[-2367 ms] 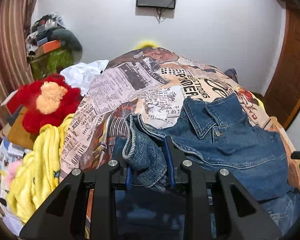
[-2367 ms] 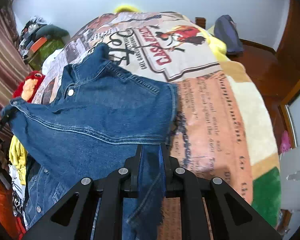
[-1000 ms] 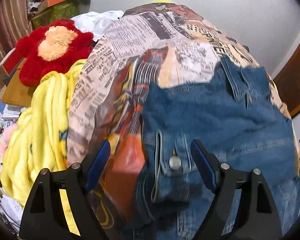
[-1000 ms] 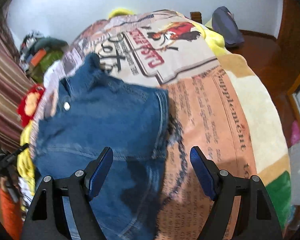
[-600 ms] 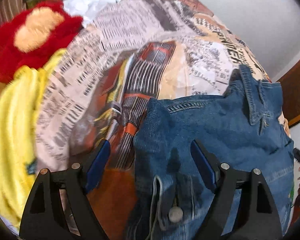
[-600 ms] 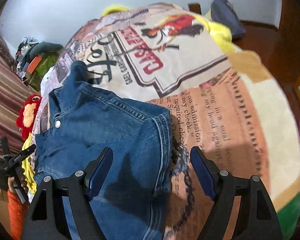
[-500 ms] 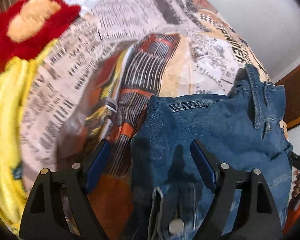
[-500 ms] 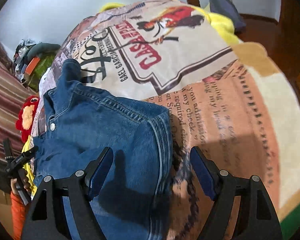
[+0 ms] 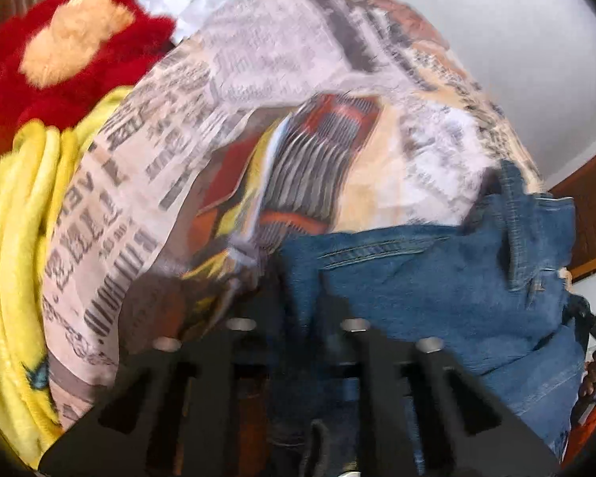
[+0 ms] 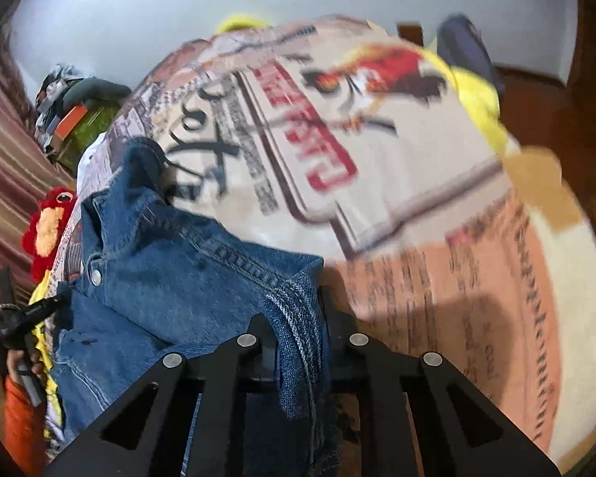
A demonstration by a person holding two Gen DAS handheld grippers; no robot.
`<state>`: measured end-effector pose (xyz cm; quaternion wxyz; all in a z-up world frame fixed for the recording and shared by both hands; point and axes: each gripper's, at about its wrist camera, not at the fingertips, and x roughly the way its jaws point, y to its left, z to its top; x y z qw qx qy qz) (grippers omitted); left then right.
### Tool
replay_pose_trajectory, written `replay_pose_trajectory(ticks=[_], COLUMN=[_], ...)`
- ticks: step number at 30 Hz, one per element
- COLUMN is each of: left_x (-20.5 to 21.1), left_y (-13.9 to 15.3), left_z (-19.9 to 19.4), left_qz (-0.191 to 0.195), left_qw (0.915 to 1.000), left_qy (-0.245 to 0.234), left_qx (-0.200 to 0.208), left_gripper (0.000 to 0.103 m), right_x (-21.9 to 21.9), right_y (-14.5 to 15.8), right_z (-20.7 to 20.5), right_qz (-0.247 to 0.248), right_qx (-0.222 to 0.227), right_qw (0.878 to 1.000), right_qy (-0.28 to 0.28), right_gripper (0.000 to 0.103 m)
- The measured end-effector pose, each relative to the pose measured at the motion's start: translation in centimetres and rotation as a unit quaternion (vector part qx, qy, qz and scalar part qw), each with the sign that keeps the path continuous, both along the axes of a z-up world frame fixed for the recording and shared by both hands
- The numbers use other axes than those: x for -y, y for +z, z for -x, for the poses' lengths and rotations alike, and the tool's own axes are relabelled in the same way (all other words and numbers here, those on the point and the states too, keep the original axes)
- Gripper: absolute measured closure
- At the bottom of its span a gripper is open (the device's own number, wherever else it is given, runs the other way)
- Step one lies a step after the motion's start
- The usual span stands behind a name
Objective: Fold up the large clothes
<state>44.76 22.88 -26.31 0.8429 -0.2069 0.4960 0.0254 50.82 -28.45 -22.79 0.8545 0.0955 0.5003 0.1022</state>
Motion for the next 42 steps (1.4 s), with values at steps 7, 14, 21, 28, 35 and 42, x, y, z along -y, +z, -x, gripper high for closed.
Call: replay_pose_trajectory(ticks=[7,14,21,28,35,42], left_x=[1.9,1.1,-0.5,-1.3,-0.9,-0.6], left_y=[6.0,9.6,5.7,1.6,-0.1,0.2], left_z=[0.1,-1.3,-4.0,-5.4,-5.6,-4.7], left_qz=[-0.097,-0.111,-0.125,-0.119,-0.132,-0.137], left_qw=[0.9931,0.9885,0.9901,0.9923,0.9908,0.9902], left_qy=[-0.026,-0.015,0.000,0.001,0.006,0.008], left_qx=[0.061,0.102,0.063,0.034,0.031,0.025], left_gripper=[0.094,0.094,0.093,0.091,0.084,0.077], right_x=[-3.1,-5.4,-6.0,-4.6,-6.8,-7.6], right_y=[6.0,9.5,5.5,-0.8,-2.5,-2.5], right_z=[-2.0,-5.0,-8.5,-9.8,-8.8,-8.3], right_qz=[0.047,0.070,0.124,0.151,0.244,0.285], right_qx=[0.078,0.127,0.109,0.068,0.099,0.096], right_qw=[0.995,0.989,0.986,0.986,0.962,0.952], right_qy=[0.036,0.036,0.019,0.029,0.066,0.058], right_gripper=[0.094,0.094,0.094,0.093,0.092,0.092])
